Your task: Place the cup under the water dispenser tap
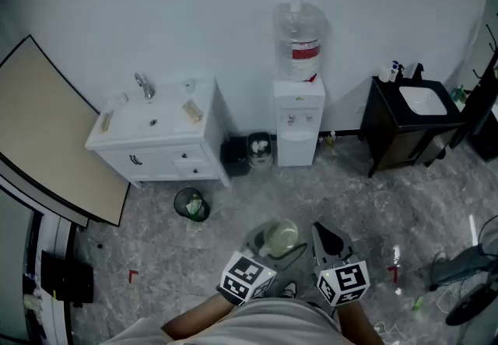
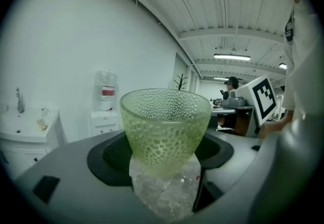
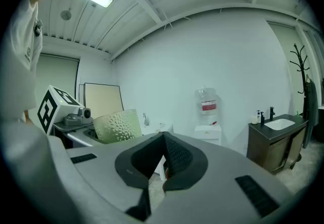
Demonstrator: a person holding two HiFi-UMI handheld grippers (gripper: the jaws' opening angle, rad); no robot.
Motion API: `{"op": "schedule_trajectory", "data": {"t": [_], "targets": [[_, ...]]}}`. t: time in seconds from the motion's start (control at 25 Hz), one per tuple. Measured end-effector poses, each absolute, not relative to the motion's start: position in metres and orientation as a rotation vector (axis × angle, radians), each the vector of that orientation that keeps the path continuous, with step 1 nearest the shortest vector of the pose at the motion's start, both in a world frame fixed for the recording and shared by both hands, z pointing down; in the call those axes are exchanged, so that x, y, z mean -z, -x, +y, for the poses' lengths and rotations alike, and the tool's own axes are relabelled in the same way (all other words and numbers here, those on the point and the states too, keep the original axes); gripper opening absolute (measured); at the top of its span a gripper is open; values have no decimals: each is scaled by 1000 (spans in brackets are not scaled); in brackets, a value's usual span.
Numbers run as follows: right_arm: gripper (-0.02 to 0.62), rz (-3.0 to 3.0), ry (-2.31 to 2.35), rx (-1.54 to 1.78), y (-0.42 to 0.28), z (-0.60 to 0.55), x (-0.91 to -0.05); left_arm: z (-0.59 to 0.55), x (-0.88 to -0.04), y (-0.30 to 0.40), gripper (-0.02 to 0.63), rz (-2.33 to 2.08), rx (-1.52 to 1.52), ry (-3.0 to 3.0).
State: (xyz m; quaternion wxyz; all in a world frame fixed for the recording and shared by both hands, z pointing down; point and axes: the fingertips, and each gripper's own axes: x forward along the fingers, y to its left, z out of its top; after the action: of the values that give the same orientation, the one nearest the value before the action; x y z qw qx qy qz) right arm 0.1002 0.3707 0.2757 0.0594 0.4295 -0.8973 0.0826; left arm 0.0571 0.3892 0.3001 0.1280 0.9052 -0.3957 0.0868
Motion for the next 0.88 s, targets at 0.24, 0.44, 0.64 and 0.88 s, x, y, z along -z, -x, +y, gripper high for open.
{"op": "schedule_trajectory", "data": {"t": [0.24, 0.44, 0.64, 0.88], "targets": [[15, -2743, -1268, -267, -105, 368, -276, 385, -302, -64, 367, -1160, -267, -2629], [15, -2790, -1241, -278, -106, 366, -273, 381, -304, -65, 367, -1176, -280, -2626], [15, -2799, -1245, -254, -116, 360, -270, 375, -306, -74, 367, -1191, -296, -2626], [15, -2814, -1228, -239, -134, 349, -272, 363, -316, -89, 367, -1222, -305, -2606]]}}
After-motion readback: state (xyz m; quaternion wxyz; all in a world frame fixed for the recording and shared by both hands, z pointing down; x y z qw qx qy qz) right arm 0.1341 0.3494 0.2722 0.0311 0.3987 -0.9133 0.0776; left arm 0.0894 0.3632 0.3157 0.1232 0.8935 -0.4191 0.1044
